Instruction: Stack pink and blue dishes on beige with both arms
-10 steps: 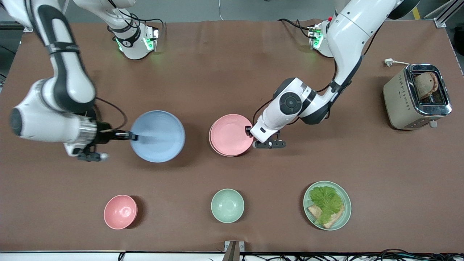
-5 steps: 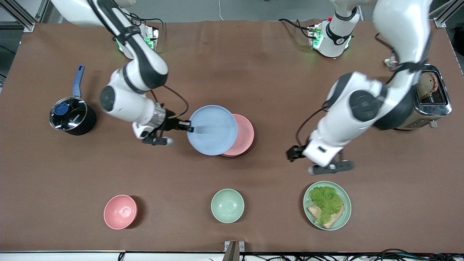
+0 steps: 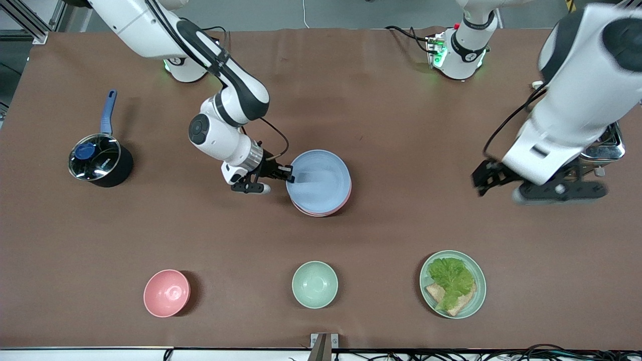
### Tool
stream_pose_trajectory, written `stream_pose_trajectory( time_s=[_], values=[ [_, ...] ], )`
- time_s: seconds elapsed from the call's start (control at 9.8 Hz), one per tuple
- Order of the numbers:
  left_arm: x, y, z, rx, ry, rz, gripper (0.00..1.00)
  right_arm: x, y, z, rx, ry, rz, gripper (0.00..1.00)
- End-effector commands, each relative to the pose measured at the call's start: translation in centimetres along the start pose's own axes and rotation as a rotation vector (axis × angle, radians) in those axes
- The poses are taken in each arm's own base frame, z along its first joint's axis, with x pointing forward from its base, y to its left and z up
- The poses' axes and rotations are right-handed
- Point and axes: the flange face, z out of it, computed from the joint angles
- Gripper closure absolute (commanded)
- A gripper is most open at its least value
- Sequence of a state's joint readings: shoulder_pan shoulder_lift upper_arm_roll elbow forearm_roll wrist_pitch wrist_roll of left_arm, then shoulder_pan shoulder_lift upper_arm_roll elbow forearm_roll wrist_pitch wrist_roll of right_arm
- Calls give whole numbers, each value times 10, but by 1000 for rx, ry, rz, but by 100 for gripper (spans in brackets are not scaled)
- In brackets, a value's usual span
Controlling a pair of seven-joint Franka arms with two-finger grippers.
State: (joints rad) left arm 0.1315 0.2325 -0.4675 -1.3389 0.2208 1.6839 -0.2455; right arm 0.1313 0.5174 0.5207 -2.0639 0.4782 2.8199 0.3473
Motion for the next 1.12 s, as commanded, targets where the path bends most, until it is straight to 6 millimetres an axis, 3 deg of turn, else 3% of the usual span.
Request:
stream_pose_trajectory(
  time_s=[0.0,0.31,0.61,0.71,0.82,0.92,1.02],
  values=[
    [-32,-40,-12,2,-64,21,0,-5,-1,7,3,9,7,93],
    [-64,-77,-31,-27,-163,10,0,-13,10,15,-19,-11,7,90],
    [-76,-91,-34,-26,-172,23,0,-13,13,15,-21,-11,4,85],
    [-77,-91,-35,-26,-172,23,0,-11,15,14,-22,-11,9,71],
    [-77,-92,-35,-24,-174,21,0,-9,15,13,-21,-10,10,51],
    [-77,-91,-34,-24,-178,23,0,-6,13,8,-17,1,6,12],
    [-77,-89,-34,-24,-187,27,0,-1,7,-5,-7,25,0,0]
  ],
)
